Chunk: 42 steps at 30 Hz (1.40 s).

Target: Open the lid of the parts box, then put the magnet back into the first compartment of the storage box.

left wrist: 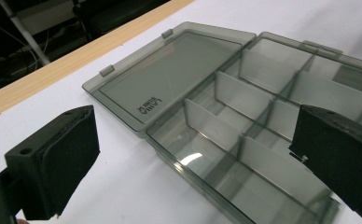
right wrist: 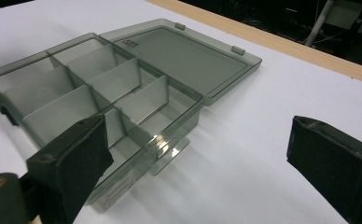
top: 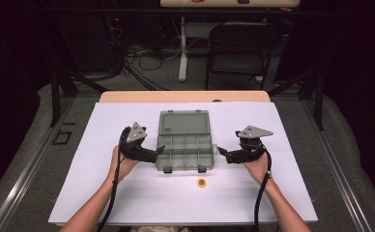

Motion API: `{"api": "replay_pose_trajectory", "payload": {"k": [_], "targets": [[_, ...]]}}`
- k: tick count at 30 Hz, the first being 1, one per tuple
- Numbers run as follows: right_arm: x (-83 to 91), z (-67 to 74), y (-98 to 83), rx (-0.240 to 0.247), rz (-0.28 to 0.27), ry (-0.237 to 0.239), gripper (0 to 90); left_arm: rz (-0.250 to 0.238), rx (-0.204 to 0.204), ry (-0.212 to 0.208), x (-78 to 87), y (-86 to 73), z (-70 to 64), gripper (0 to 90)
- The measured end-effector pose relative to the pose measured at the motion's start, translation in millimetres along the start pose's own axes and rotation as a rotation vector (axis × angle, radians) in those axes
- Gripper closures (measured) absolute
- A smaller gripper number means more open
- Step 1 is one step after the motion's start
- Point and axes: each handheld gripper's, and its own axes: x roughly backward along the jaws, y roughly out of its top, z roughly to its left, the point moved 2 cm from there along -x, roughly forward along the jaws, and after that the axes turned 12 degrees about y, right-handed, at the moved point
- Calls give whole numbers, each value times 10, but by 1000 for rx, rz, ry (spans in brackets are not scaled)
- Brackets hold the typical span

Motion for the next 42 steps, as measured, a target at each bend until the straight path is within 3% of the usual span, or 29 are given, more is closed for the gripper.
{"api": "replay_pose_trajectory", "payload": {"k": [17,25,31,36,42], "targets": [[181,338,-261,61,-53,-6,0,-10,-22,-36,161,-178,-228,3],[358,372,-409,38,-87,-29,0,-24,-13,-44,220,-181,-247,3],[406,358,-434,43,-110,-36,0,-25,-45,-63,246,-167,-324,3],[389,342,-443,39,-103,-12,0,-18,-77,-90,250,-146,-409,3],[358,330,-446,49,-86,20,0,-11,-88,-126,272,-125,-489,3]]}}
